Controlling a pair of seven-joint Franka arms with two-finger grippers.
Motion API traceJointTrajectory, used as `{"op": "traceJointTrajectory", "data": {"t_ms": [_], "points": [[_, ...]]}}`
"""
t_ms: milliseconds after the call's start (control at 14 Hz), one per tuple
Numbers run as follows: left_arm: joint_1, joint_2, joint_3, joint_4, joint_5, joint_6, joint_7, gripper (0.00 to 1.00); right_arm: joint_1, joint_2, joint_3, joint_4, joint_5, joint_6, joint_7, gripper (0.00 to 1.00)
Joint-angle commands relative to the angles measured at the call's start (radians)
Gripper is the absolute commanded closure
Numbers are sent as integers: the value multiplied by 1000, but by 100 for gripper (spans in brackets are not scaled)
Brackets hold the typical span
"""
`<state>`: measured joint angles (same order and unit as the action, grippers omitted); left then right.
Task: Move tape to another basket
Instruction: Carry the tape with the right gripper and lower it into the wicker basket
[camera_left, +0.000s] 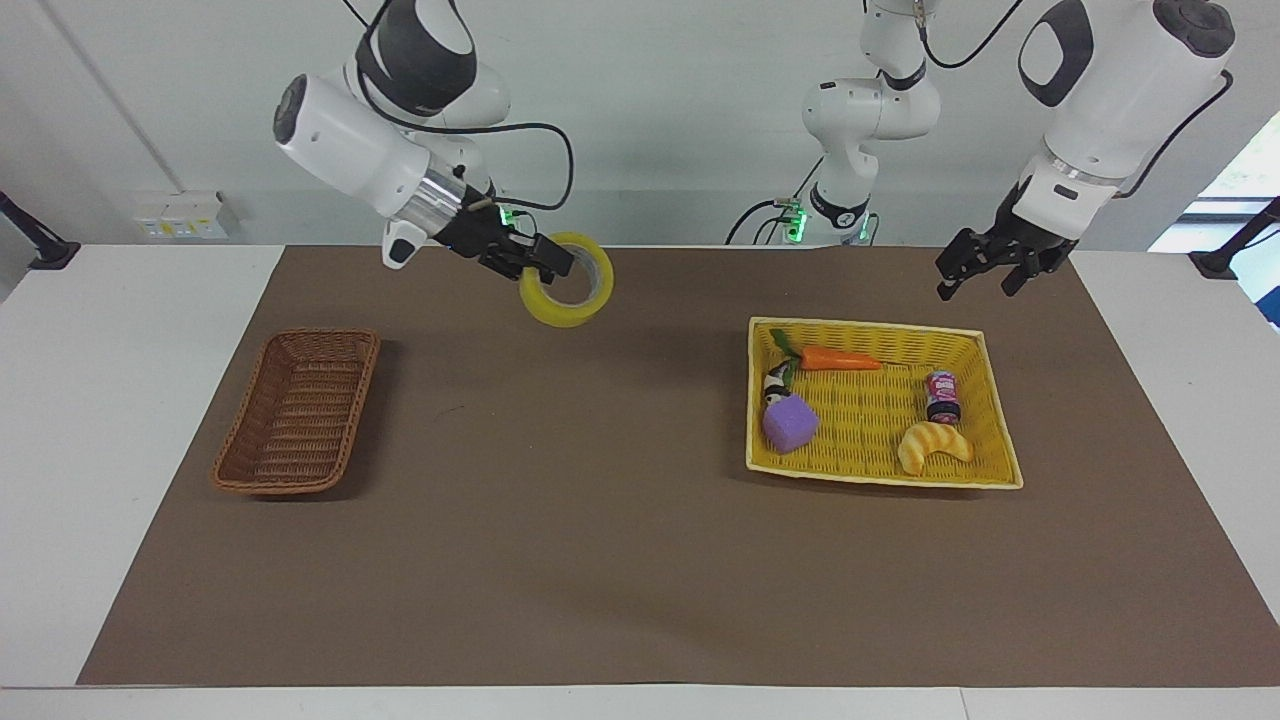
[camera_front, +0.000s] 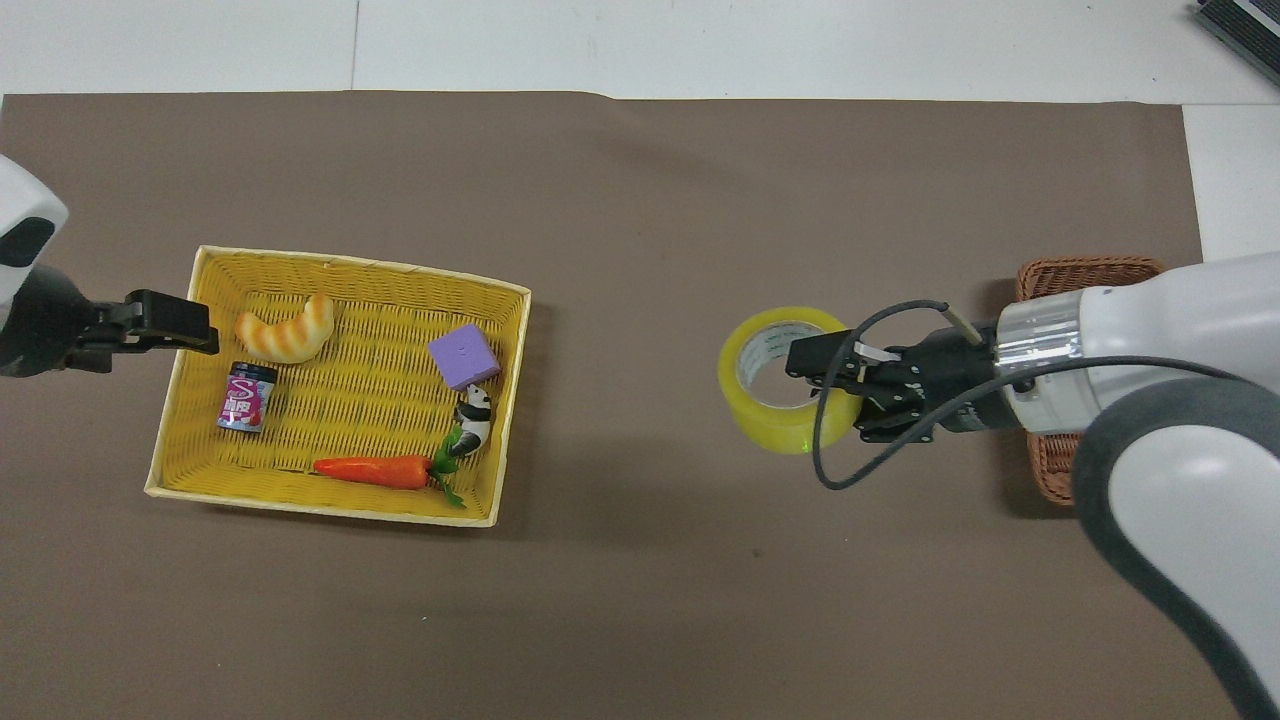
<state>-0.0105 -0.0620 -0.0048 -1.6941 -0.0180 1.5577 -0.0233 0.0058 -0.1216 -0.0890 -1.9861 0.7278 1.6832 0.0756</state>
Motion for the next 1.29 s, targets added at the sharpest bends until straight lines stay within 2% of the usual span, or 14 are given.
{"op": "traceJointTrajectory", "data": {"t_ms": [0,143,215,502,645,788,860,1075,1218], "points": [[12,82,-15,170,39,-160,14,0,-120,-12,11,10,-129,-72,-168,100],[6,84,-17,165,27,-137,17,0,-197,-15,11,10,-330,-66,-358,100],[7,77,-17,148,27,-121,19,0,-220,-15,9,12,-371,-60,-393,100],[20,77,-15,149,24,-96,3,0,-311,16,9,3,-445,1,-437,100],[17,80,-15,149,24,-91,3,0,-358,86,9,9,-470,60,-569,100],[21,67,-12,152,23,-88,3,0,-345,161,12,9,-568,217,-661,100],[20,59,-12,151,-3,-87,3,0,-331,198,14,9,-577,263,-666,100],[15,56,-15,146,-37,-64,2,0,-349,279,11,7,-582,332,-771,100],[20,59,-15,148,-20,-36,16,0,-356,284,12,7,-581,352,-798,100]]}}
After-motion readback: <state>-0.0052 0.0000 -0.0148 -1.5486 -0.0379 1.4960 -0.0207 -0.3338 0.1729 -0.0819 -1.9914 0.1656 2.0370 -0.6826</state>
